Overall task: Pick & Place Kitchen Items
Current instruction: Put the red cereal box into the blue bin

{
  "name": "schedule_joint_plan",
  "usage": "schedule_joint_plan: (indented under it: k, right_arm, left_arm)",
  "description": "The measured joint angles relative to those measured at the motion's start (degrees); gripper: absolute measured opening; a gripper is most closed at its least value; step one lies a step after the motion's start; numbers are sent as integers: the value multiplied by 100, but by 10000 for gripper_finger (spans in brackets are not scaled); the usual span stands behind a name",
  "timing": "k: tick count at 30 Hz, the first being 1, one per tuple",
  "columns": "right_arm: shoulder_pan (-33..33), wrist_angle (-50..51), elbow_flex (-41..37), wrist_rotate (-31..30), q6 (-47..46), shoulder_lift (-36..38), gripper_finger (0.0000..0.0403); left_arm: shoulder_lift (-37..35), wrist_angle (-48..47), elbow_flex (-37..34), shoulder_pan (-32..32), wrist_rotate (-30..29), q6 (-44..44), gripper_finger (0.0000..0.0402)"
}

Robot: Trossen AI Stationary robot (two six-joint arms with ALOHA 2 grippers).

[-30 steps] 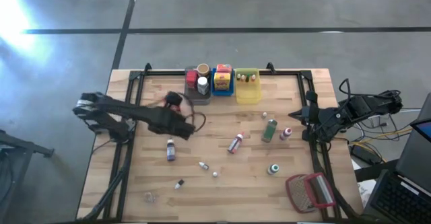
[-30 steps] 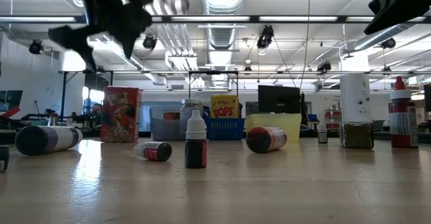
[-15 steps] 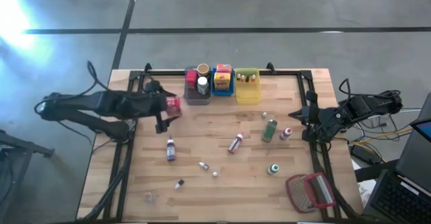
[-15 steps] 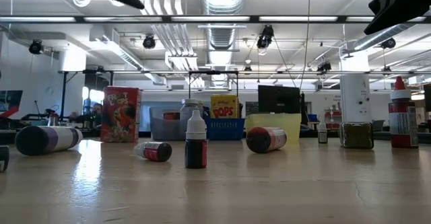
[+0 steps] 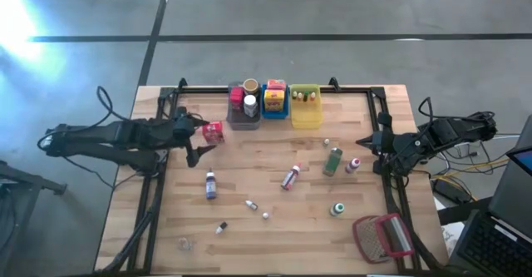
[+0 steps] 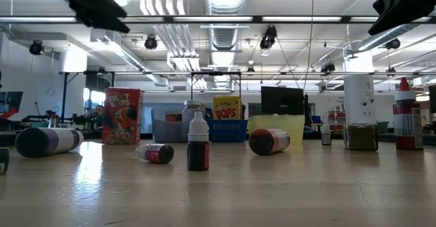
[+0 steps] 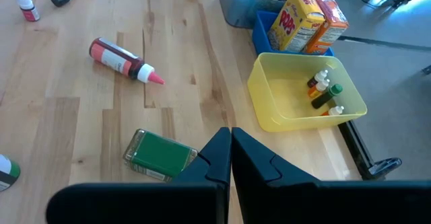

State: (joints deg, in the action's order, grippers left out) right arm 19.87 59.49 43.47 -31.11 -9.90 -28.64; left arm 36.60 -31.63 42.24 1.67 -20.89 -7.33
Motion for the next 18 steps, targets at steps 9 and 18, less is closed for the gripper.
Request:
schedule_joint_plan:
  k: [9, 18]
  right_arm:
    - [0, 1, -1, 0, 1, 0, 8]
    - [1, 1, -1, 0, 1, 0, 8]
  left_arm:
    - [35, -1564, 6, -165, -553, 282, 399]
    - [164, -2088, 48, -1457, 88, 1063, 399]
